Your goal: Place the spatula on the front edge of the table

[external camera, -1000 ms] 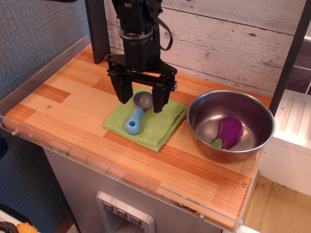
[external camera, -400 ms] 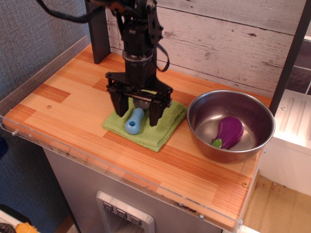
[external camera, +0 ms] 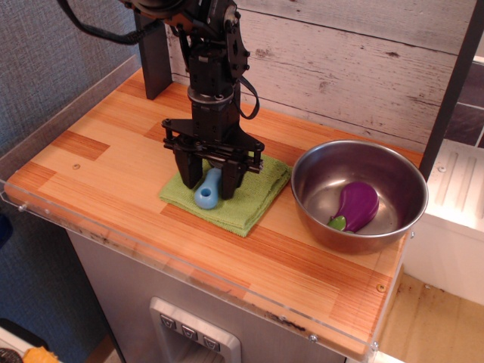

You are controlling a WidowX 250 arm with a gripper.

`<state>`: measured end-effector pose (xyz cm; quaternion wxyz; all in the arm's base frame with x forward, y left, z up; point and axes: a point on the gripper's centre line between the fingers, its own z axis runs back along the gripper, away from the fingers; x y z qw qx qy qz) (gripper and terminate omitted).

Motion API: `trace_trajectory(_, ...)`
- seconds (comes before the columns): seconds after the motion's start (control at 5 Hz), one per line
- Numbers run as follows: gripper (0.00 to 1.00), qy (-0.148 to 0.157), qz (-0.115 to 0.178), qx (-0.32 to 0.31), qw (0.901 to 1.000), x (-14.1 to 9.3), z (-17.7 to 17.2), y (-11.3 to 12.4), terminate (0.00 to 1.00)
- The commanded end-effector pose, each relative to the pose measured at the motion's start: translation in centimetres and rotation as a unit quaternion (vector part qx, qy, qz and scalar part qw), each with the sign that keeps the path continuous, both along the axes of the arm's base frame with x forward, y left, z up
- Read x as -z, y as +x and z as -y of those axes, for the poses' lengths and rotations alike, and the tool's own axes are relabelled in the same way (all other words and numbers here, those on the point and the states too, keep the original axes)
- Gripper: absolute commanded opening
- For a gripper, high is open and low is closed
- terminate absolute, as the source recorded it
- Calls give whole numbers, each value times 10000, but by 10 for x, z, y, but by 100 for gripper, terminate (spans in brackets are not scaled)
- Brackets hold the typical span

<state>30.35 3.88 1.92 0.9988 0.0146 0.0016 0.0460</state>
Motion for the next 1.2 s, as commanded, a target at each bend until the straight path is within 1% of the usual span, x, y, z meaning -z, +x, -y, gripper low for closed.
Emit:
trace_trajectory(0.0, 0, -37, 408, 242, 9989, -32, 12, 5, 0)
trace_trajectory(0.2, 0, -188, 569, 351, 9976, -51, 26, -6, 0)
trace_trajectory(0.4, 0, -345, 565, 543, 9963, -58, 44, -27, 0)
trace_trajectory(0.6, 0, -287, 232, 816, 9960, -42, 58, -48, 0)
trace_trajectory(0.8, 0, -236, -41, 866, 9960, -28, 57, -64, 0)
trace_trajectory(1.0, 0, -275, -177, 794, 9963, -17, 54, -71, 0)
